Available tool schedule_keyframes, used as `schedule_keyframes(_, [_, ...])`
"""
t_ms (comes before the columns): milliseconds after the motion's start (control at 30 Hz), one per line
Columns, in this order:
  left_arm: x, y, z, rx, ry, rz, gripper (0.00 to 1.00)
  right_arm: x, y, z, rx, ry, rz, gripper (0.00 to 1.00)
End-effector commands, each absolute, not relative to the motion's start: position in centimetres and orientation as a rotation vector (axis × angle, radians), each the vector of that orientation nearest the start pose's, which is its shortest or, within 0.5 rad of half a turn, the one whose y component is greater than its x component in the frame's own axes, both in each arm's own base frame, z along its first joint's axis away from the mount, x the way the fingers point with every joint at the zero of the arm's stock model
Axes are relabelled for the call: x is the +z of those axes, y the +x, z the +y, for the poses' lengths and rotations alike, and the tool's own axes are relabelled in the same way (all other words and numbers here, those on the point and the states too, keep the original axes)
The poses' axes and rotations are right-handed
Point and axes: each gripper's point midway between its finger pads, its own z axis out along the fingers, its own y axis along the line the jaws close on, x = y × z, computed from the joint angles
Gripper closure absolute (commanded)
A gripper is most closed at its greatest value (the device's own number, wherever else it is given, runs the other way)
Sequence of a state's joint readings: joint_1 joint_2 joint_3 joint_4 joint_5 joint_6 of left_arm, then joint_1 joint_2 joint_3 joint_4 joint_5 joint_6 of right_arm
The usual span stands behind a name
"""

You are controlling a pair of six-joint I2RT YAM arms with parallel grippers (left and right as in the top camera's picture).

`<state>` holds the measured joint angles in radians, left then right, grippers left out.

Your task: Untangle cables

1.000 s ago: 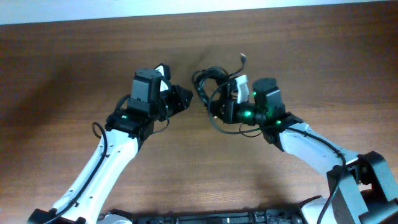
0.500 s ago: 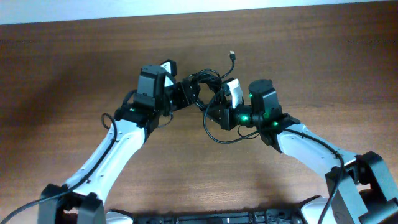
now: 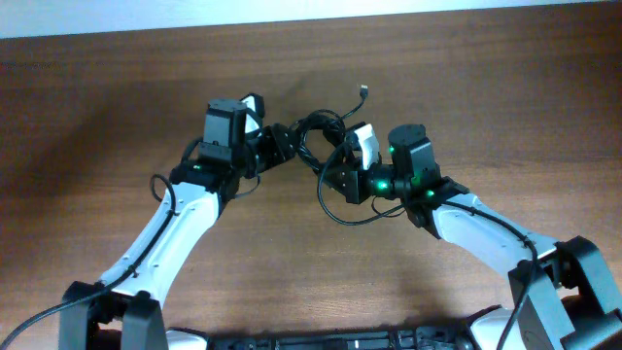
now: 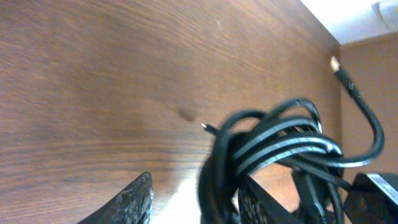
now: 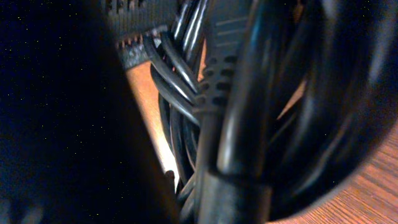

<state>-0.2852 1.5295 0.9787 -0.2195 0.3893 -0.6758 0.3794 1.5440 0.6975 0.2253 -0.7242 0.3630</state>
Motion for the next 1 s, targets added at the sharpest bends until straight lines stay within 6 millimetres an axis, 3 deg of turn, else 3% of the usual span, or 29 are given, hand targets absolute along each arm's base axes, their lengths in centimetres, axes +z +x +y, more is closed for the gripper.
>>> schedule_keyframes(0, [15.5,39.5,-16.5,-0.82,-0.266,2.389,0.55,12.4,31.6,25.2,1.213,-0.499,2.178,0.96])
schedule_keyframes(133, [14.4,38.1,-16.0,-0.765,-0.252,2.475,0.59,12.5,31.5,25.2,1.217,-0.502,2.177,0.96])
schedule_keyframes(267, [13.9,37.3,-16.8,-0.766,-0.231,2.507,0.59,12.4,31.5,25.2,1.217,-0.502,2.177,0.96])
schedule_keyframes(433, [13.0,37.4,-16.8,-0.668,-0.225,2.518,0.59,12.4,31.5,25.2,1.217,-0.503,2.177,0.96])
schedule_keyframes(500, [12.2,37.5,-16.3,-0.629,-0.242,2.535,0.68,12.4,31.5,25.2,1.218,-0.503,2.177,0.96])
schedule_keyframes(600, [11.3,37.5,-16.1,-0.606,-0.253,2.558,0.68,12.5,31.5,25.2,1.217,-0.503,2.177,0.96])
schedule_keyframes(800, [6.6,34.9,-19.0,-0.806,-0.178,2.759,0.7,12.5,31.6,25.3,1.216,-0.504,2.172,0.96])
schedule_keyframes(867, [5.8,34.0,-19.4,-0.838,-0.149,2.806,0.69,12.6,31.6,25.3,1.215,-0.506,2.165,0.96])
schedule_keyframes(967, [6.1,32.8,-21.2,-0.91,0.061,2.797,0.64,12.6,31.7,25.3,1.213,-0.505,2.165,0.96])
